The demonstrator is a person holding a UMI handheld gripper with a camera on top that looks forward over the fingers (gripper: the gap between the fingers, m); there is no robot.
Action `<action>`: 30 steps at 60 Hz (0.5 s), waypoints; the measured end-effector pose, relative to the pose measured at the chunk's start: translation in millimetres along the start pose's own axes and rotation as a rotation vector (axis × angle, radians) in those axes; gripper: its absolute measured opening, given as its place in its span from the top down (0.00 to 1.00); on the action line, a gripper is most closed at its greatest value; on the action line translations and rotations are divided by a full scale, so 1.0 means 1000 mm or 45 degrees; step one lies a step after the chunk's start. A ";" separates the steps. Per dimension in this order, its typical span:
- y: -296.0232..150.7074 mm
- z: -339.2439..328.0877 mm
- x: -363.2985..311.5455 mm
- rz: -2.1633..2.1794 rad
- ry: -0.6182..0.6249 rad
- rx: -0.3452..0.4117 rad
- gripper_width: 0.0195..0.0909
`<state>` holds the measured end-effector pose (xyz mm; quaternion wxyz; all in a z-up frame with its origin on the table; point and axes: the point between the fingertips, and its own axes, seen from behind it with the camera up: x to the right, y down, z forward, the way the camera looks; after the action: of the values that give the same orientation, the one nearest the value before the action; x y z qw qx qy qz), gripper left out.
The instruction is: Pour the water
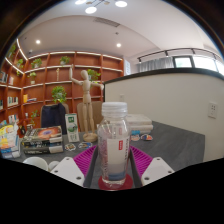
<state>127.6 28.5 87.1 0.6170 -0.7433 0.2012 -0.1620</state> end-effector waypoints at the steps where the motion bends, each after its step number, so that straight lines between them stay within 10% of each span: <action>1: 0.000 -0.002 -0.002 0.000 -0.009 0.002 0.35; 12: 0.001 -0.048 -0.021 0.027 -0.147 -0.007 0.07; 30: -0.026 -0.160 -0.032 -0.055 -0.281 0.046 0.07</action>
<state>24.0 -88.2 142.3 0.6451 -0.7496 0.1132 -0.0959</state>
